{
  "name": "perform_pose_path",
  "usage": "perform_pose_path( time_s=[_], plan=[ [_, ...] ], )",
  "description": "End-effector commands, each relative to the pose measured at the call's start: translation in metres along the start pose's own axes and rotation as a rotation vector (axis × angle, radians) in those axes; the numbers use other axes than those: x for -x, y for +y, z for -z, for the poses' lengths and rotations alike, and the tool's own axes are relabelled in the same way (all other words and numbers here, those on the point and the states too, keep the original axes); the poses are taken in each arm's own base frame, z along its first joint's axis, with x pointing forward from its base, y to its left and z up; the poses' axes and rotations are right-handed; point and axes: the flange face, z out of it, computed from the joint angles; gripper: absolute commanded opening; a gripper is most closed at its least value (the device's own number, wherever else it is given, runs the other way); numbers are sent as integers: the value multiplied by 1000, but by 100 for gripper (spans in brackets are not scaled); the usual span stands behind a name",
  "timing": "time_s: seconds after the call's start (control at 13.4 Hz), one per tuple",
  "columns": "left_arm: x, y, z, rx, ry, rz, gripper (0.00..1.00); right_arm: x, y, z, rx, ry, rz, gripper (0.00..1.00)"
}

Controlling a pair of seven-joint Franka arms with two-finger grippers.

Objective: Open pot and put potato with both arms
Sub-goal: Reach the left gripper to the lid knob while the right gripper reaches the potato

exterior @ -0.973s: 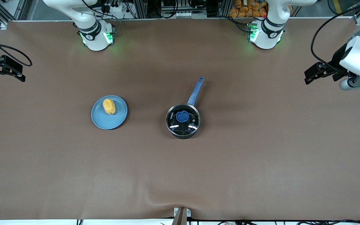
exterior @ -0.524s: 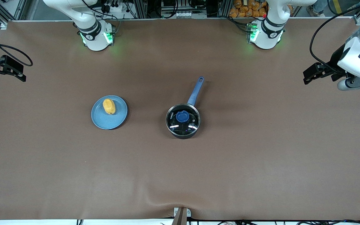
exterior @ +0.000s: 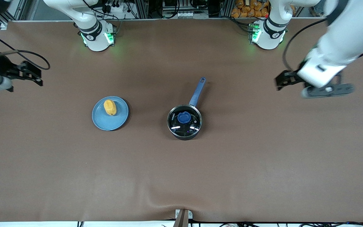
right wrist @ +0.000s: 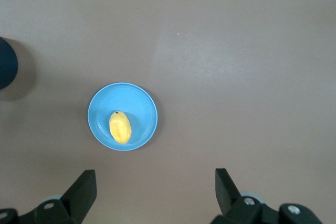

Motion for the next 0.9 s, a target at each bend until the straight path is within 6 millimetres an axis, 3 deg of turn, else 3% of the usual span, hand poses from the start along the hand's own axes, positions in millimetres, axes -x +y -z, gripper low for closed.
perform_pose_path(
  time_s=[0.0,0.15,0.37,0.52,0.82],
  plan=[
    [-8,86,-38,-2,-37,61,100,15,-10,-23,-4,-2,-28,100],
    [-16,143,-67,4,-32,69,100,14,-15,-47,-11,-31,-22,100],
    [-12,219,-114,86,58,45,100,12,-44,-94,-11,-22,6,100],
    [-2,254,-157,86,61,28,100,13,-61,-129,-21,-29,-19,100],
    [8,286,-204,64,78,78,100,24,-85,-227,-45,-21,3,100]
  ],
)
